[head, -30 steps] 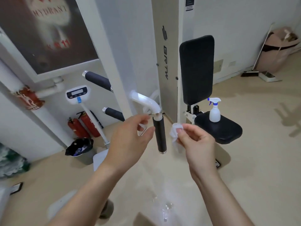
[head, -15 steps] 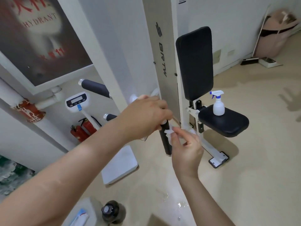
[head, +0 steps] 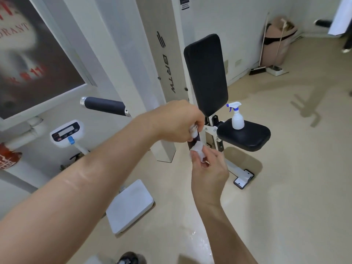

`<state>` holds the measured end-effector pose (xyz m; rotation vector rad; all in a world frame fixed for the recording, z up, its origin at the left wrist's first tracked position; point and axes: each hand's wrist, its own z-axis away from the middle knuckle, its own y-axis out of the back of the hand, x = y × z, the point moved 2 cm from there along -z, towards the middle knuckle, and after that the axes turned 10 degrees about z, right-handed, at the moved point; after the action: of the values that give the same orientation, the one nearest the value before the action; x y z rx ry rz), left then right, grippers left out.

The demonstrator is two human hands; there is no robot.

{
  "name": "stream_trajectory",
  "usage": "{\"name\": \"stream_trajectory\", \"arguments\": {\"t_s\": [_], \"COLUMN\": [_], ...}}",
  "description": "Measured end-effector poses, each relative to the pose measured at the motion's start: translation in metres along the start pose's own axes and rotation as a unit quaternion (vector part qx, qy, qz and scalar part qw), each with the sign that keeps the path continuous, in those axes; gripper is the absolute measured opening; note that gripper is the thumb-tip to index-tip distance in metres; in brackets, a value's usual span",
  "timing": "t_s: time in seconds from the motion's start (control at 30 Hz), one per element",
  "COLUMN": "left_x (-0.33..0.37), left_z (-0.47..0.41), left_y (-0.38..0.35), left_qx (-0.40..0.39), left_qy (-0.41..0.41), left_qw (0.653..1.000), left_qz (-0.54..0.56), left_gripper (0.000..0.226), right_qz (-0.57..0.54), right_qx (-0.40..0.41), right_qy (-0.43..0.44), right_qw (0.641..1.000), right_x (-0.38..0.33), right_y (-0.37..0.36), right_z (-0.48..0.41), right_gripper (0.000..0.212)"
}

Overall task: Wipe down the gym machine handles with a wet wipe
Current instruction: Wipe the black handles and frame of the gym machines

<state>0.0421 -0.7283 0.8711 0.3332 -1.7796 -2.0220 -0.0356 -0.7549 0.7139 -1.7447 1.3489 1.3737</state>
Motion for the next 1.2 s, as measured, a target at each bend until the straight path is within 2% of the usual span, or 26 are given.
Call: {"name": "stream_trajectory", "arguments": {"t_s": [0.27,0.43,0.57,0.67,0.73,0.87,1.0,1.07,1.13,1.2], "left_x": [-0.003,-0.001,-0.003,-0.003,-0.003,-0.008,-0.011,-0.008,-0.006,-0.005], "left_z": [0.001,0.004,0.006,0.008,0.01,0.015,0.021,0.034,0.051,0.063], "left_y": [-0.001,-0.003,-0.005,-0.01,-0.014,-0.028,-0.036,-0.041,-0.055,-0.076], "left_qx": [0.03,0.044,0.049,0.07,0.098,0.174,0.258,0.341,0.401,0.376], "left_qy": [-0.029,-0.023,-0.026,-0.031,-0.017,-0.051,-0.11,-0.105,-0.085,0.006], "left_qw": [0.999,0.999,0.998,0.997,0.995,0.983,0.96,0.934,0.912,0.924], "left_qz": [-0.023,-0.015,-0.011,-0.022,-0.033,-0.023,-0.017,-0.012,0.015,0.073], "left_gripper": [0.02,0.023,0.017,0.011,0.013,0.027,0.036,0.024,0.004,0.01], "right_qz": [-0.055,-0.018,0.008,0.007,0.023,0.077,0.039,0.04,0.049,0.04], "right_qx": [0.032,0.016,-0.009,0.033,0.023,-0.036,0.007,0.03,0.019,0.004], "right_qy": [-0.075,-0.109,-0.052,0.029,0.046,-0.03,0.022,0.027,-0.011,-0.053], "right_qw": [0.995,0.994,0.999,0.999,0.998,0.996,0.999,0.998,0.999,0.998], "right_x": [-0.024,-0.014,-0.011,-0.021,-0.019,0.013,-0.01,-0.014,-0.006,0.002], "right_y": [-0.01,-0.012,0.006,0.008,0.0,-0.007,0.001,0.003,0.006,0.008], "right_z": [-0.001,0.005,-0.003,-0.013,-0.008,0.014,-0.002,-0.009,-0.006,0.002], "right_gripper": [0.021,0.024,0.003,0.008,0.017,0.027,0.017,0.012,0.012,0.014]}}
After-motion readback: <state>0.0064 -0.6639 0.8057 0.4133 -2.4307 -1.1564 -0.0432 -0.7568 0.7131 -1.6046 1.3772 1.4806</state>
